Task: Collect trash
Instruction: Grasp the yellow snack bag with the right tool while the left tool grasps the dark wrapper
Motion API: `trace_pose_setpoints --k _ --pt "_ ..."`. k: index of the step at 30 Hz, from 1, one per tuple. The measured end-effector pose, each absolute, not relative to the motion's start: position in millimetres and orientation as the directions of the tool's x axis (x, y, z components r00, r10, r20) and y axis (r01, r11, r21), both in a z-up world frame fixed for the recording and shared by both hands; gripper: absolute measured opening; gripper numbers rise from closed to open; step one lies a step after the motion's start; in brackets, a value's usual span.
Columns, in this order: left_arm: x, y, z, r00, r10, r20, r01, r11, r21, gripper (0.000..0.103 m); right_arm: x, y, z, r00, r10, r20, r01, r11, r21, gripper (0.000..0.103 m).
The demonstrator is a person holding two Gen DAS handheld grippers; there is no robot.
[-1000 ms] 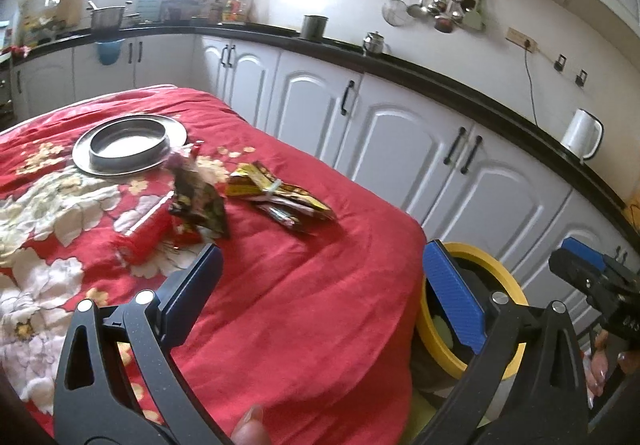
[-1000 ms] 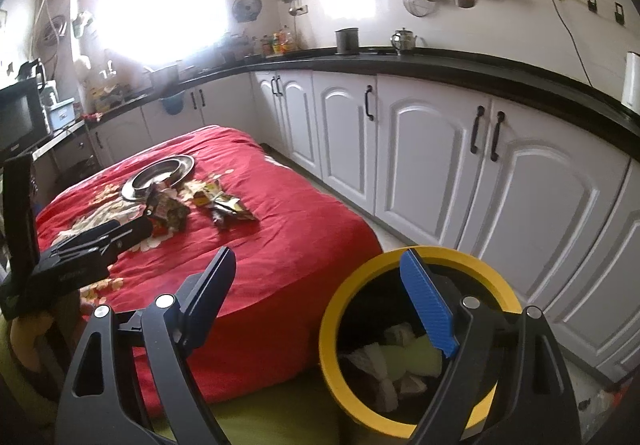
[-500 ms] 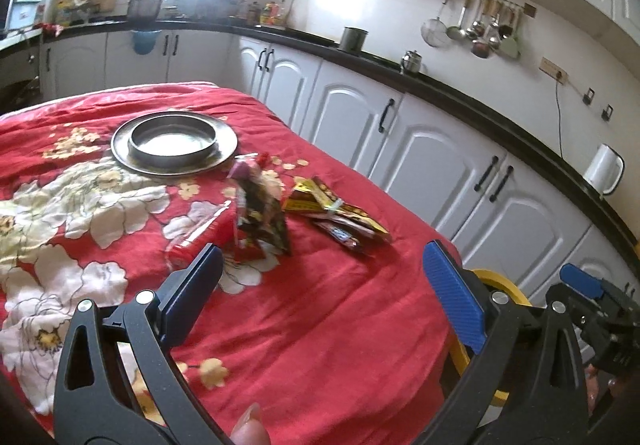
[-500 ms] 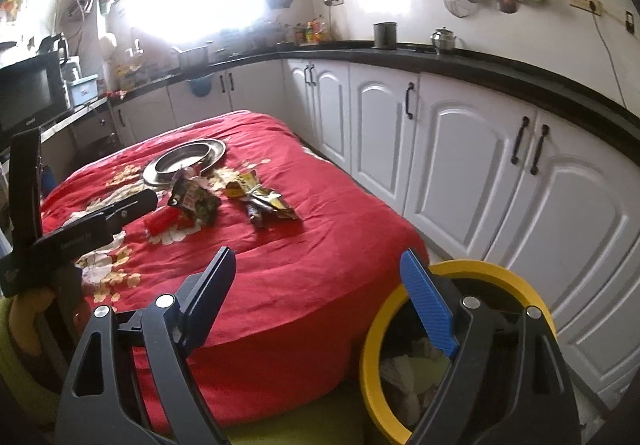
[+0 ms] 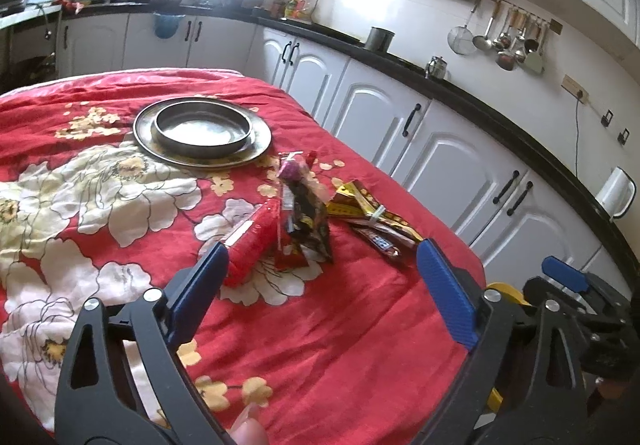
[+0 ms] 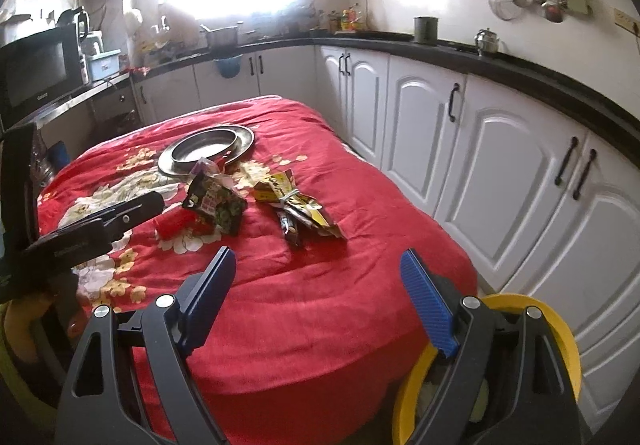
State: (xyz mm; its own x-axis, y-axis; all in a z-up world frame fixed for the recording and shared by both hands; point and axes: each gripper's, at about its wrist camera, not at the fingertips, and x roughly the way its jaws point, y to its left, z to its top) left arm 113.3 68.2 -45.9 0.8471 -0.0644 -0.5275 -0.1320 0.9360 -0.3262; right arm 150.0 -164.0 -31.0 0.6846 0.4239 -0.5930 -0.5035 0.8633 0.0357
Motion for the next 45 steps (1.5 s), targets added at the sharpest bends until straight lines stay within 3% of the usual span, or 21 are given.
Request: trace_pose_setpoints --k 6,8,21,27,30,34,45 --pt "126 77 -52 0.832 -0.088 -0.548 -0.133 0.927 -0.351 0.062 188 -148 -43 0.667 0.413 -0.62 -0.509 0.861 0.025 0.08" --pt "130 77 -54 0.826 -0.097 -0.555 -0.13 0.925 -0.356 0.058 203 -141 -48 0.657 0.404 -0.636 -0.516 0.857 0.012 0.074" --pt "160 76 -58 0.798 -0.124 -0.589 -0.111 0.932 -0.345 0.046 271 -105 -83 0.565 0.371 -0.737 -0.549 0.836 0.0 0.067" --pt "170 77 -62 0.791 -0.128 -0.598 -0.114 0.93 -0.349 0.046 284 -92 -99 0.524 0.375 -0.765 -0.594 0.804 -0.013 0.06" --pt "175 77 -65 0.783 -0.13 -0.608 -0.119 0.928 -0.353 0.04 283 -88 -103 0.499 0.399 -0.769 -0.62 0.784 0.005 0.046" --pt "180 77 -71 0.772 -0.136 -0.621 -0.126 0.925 -0.359 0.039 282 -88 -106 0.485 0.415 -0.77 -0.621 0.783 0.03 0.044" --pt "178 75 -79 0.749 -0.18 -0.637 -0.114 0.913 -0.391 0.014 276 -111 -107 0.432 0.461 -0.775 -0.589 0.795 0.144 0.038"
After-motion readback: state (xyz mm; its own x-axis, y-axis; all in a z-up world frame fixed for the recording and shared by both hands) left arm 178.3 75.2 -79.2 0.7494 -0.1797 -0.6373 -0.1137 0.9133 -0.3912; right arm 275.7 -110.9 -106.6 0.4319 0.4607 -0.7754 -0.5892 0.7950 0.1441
